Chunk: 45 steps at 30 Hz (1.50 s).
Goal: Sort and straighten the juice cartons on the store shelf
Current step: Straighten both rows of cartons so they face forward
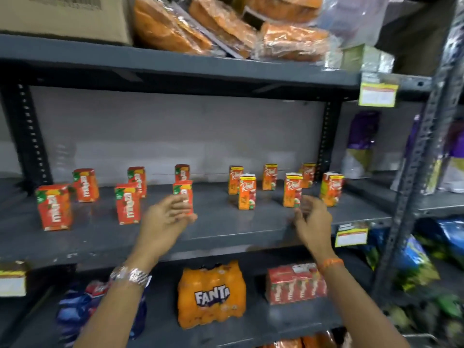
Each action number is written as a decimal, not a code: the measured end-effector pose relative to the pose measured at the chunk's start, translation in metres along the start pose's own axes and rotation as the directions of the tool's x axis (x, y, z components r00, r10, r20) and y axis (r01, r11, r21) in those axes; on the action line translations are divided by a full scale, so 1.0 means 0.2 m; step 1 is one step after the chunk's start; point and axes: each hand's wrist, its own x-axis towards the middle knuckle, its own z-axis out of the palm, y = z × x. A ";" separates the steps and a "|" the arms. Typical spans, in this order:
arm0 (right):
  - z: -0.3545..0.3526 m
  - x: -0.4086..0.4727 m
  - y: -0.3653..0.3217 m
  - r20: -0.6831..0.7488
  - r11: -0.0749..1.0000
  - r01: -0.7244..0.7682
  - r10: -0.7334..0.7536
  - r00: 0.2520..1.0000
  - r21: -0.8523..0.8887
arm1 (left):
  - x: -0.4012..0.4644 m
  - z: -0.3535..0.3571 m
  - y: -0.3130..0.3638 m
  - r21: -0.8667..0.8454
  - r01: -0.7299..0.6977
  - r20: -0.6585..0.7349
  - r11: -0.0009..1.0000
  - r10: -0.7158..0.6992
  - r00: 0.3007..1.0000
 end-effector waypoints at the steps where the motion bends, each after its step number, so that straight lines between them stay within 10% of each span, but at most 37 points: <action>1: 0.00 0.10 0.07 0.039 0.998 -0.066 0.066 0.997 -0.008 | 0.06 0.12 -0.01 0.019 0.051 0.111 0.999 -0.053 0.992; 14: 0.06 0.56 0.20 0.524 0.970 -0.240 0.189 0.831 0.030 | 0.51 0.80 -0.04 0.289 0.131 0.213 0.948 -0.197 0.957; 26: 0.03 0.52 0.25 0.625 0.988 -0.035 -0.070 0.778 0.153 | 0.45 0.75 -0.08 0.293 0.091 0.204 0.952 -0.156 0.966; 45: -0.01 0.47 0.21 0.631 0.992 -0.066 -0.019 0.776 0.112 | 0.40 0.76 -0.11 0.308 0.091 0.164 0.947 -0.147 0.975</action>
